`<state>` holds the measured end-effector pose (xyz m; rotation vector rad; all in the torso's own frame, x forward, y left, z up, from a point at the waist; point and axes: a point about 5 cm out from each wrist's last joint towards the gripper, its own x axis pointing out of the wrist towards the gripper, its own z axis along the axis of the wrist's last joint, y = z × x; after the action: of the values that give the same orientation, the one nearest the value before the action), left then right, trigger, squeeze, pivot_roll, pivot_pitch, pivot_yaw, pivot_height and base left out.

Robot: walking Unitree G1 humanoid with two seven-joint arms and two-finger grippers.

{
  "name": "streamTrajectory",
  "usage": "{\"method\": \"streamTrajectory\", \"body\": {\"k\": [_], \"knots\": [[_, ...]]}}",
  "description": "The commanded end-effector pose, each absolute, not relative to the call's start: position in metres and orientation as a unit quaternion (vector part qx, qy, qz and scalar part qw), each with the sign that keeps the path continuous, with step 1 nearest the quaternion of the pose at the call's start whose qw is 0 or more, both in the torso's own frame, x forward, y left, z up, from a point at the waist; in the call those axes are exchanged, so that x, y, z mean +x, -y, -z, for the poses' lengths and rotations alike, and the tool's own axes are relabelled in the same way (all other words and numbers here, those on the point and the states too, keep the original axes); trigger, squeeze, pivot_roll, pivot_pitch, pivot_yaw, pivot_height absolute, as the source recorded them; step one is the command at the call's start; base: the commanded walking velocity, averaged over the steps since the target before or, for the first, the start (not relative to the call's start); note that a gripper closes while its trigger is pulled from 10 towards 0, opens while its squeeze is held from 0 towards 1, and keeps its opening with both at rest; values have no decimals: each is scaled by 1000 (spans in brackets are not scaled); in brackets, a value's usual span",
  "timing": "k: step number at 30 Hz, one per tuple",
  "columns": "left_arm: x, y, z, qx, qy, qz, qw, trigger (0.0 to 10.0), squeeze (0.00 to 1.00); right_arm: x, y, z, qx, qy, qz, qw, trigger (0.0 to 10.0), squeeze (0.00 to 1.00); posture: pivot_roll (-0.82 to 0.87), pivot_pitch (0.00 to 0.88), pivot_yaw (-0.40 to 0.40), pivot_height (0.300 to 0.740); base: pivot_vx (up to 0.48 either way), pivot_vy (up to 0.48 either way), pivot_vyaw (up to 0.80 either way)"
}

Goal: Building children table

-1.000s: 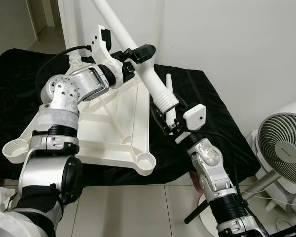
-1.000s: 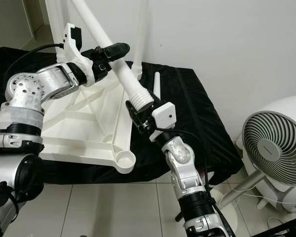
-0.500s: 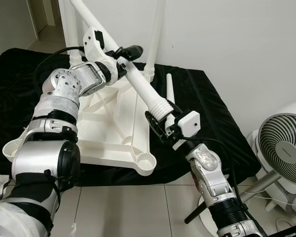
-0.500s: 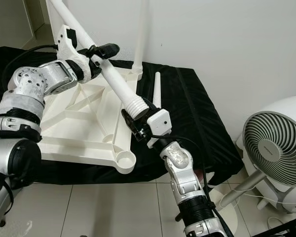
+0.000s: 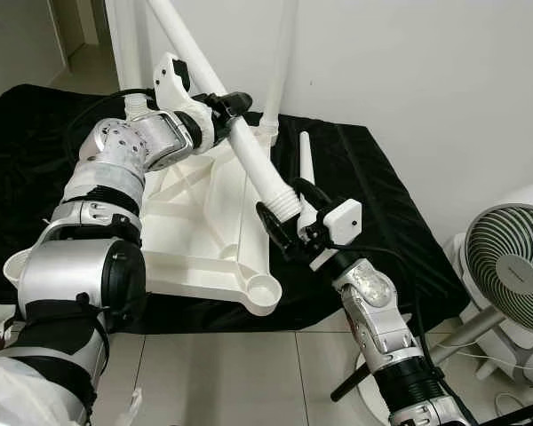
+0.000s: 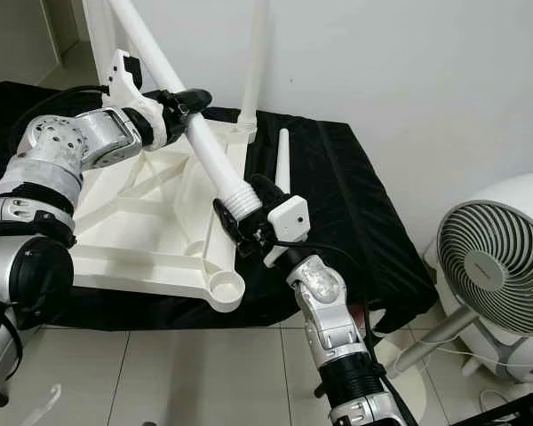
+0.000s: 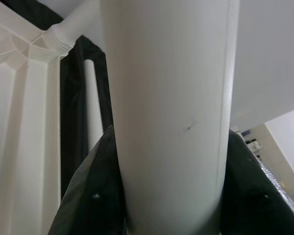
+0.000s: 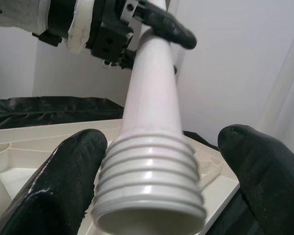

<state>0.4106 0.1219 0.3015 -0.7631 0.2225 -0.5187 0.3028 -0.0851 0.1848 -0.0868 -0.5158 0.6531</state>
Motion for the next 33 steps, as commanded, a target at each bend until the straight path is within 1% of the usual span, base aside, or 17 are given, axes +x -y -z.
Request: {"method": "streamTrajectory", "body": {"k": [1,5,6,7,8,9,10,11,13,14,17,20,24,27,29,33], "knots": [[406,-114,-317,-365,-54,355,859,10000,0,305,92,-187,-39,251,-306,917,10000,1000,117,0,-114,740,0,0,0],[404,-114,-324,-354,-30,359,863,10000,0,306,95,-187,-31,244,-284,927,10000,1000,114,0,-115,740,0,0,0],[403,-115,-328,-327,-8,355,876,10000,0,308,96,-186,-30,235,-273,933,10000,702,113,0,-117,740,0,0,0],[402,-114,-331,-307,8,351,884,10000,0,310,96,-186,-29,227,-266,936,10000,702,114,0,-119,740,0,0,0],[402,-114,-331,-307,8,351,884,10000,0,310,96,-186,-29,227,-266,936,10000,702,114,0,-119,740,0,0,0],[400,-114,-335,-284,34,347,893,10000,0,312,96,-187,-27,218,-257,941,10000,0,115,0,-122,740,0,0,0],[400,-114,-335,-284,34,347,893,10000,0,312,96,-187,-27,218,-257,941,10000,0,115,0,-122,740,0,0,0],[396,-111,-337,-254,61,344,902,10000,0,315,95,-187,-37,204,-252,945,10000,0,118,0,-126,740,0,0,0],[392,-106,-339,-223,88,341,909,10000,0,318,94,-188,-54,191,-247,949,10000,0,118,0,-129,740,0,0,0],[386,-99,-338,-205,102,347,910,10000,0,320,91,-190,-62,184,-253,948,10000,0,121,0,-132,740,0,0,0],[384,-96,-337,-190,113,340,914,10000,0,320,89,-192,-69,190,-256,945,10000,0,121,0,-135,740,0,0,0],[376,-86,-333,-156,133,338,919,10000,0,322,88,-197,-62,192,-258,945,10000,0,124,0,-141,740,0,0,0],[374,-80,-328,-151,129,334,922,10000,0,323,88,-201,-58,193,-256,945,10000,0,127,0,-146,740,0,0,0],[370,-72,-323,-135,138,315,929,10000,0,326,86,-205,-62,189,-253,947,10000,0,131,0,-152,740,0,0,0],[365,-67,-321,-104,156,303,934,10000,0,327,86,-208,-64,185,-247,949,10000,0,138,0,-161,740,0,0,0],[359,-59,-320,-75,173,299,936,10000,0,328,85,-211,-67,179,-242,951,10000,0,138,0,-164,740,0,0,0]]}}
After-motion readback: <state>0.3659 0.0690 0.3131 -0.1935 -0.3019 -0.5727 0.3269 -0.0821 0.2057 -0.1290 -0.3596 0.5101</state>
